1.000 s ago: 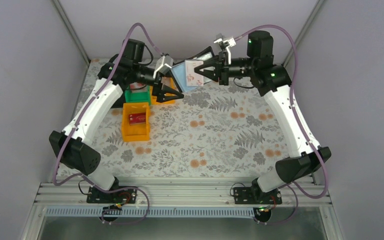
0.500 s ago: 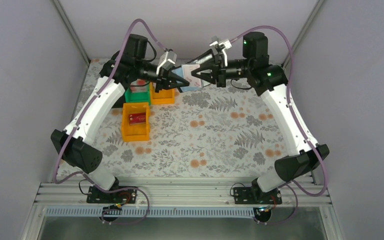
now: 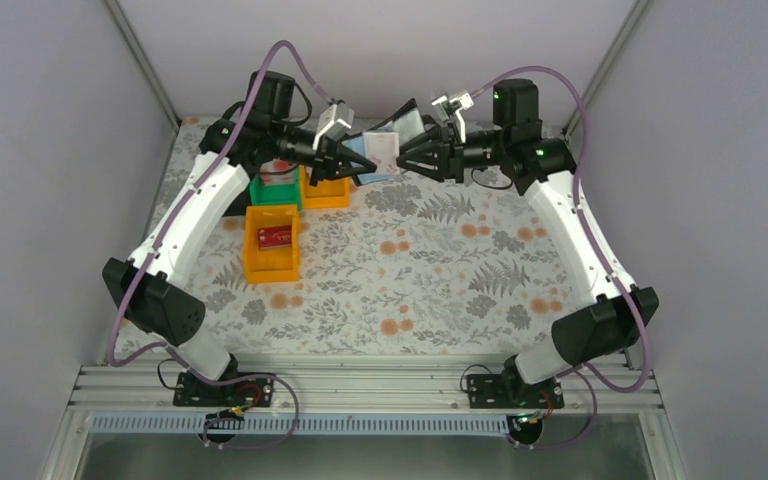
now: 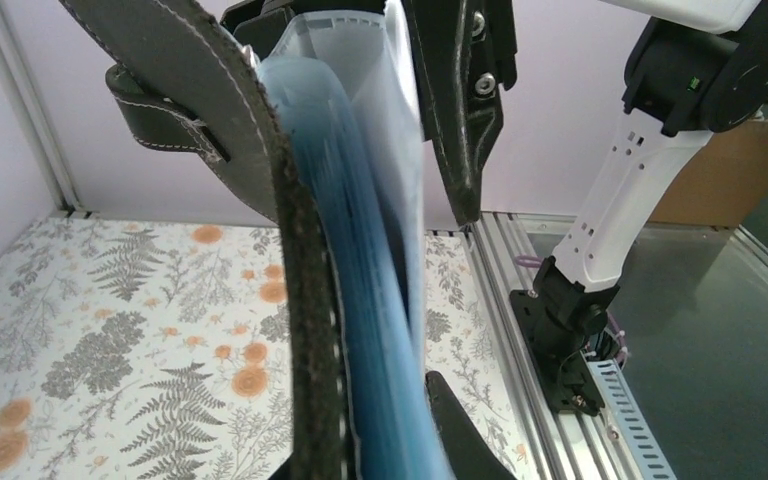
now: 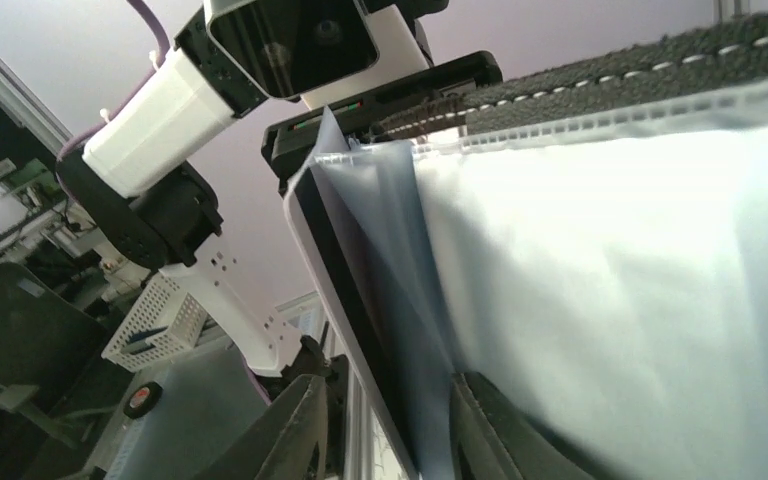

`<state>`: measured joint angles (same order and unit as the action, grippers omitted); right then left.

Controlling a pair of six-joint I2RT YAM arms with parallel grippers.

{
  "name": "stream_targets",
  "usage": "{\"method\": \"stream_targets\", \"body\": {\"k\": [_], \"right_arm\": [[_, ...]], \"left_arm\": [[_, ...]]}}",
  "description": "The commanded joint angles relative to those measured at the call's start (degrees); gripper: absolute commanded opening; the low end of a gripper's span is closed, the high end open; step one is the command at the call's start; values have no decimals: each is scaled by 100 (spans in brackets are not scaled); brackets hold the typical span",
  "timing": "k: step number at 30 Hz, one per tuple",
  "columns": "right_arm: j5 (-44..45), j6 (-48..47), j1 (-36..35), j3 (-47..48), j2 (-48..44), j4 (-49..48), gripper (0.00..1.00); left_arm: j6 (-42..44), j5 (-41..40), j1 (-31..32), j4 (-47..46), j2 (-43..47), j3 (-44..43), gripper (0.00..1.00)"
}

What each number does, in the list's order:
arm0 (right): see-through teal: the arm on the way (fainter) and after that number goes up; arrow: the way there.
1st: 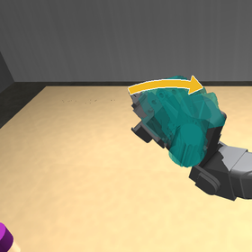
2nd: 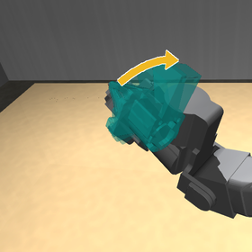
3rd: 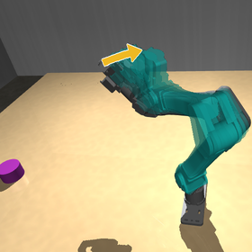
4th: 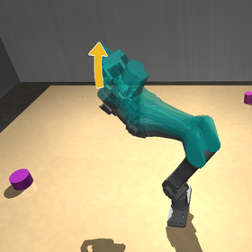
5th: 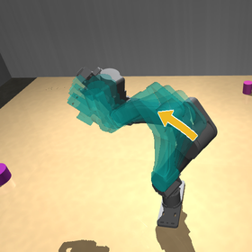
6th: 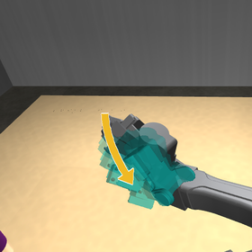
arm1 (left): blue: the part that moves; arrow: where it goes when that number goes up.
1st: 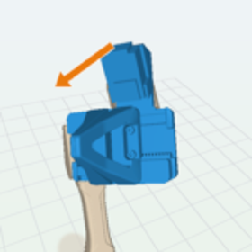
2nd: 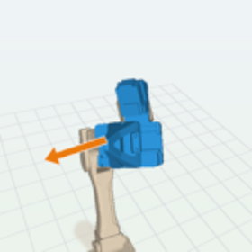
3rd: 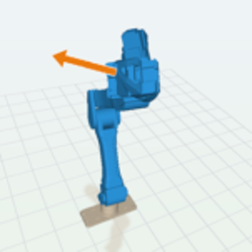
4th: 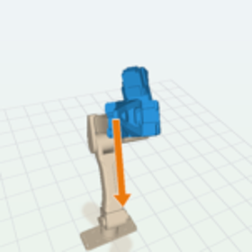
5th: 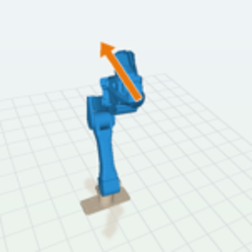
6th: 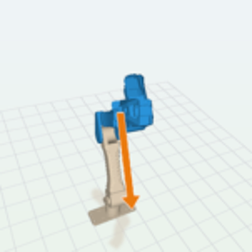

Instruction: Take the credit cards out of the card holder

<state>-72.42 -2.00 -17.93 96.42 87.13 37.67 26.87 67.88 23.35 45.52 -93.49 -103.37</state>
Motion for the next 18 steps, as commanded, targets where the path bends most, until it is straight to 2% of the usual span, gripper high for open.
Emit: {"method": "stream_targets", "body": {"k": [1, 6, 10, 13, 15, 18], "right_arm": [[148, -177, 44, -80, 27, 118, 30], [170, 201, 30, -173, 50, -322, 11], [191, 196, 11, -165, 12, -400, 4], [297, -5, 25, -143, -82, -256, 4], [449, -128, 78, -162, -179, -159, 4], [566, -170, 236, -228, -249, -89, 4]], "left_arm": [[252, 463, 63, -5, 121, -48, 2], [244, 504, 64, -29, 95, -27, 2], [184, 499, 64, -58, 99, -7, 2], [122, 472, 59, -27, 77, -3, 3], [100, 455, 59, 68, 55, -18, 13], [131, 477, 64, 135, 38, -26, 16]]}}
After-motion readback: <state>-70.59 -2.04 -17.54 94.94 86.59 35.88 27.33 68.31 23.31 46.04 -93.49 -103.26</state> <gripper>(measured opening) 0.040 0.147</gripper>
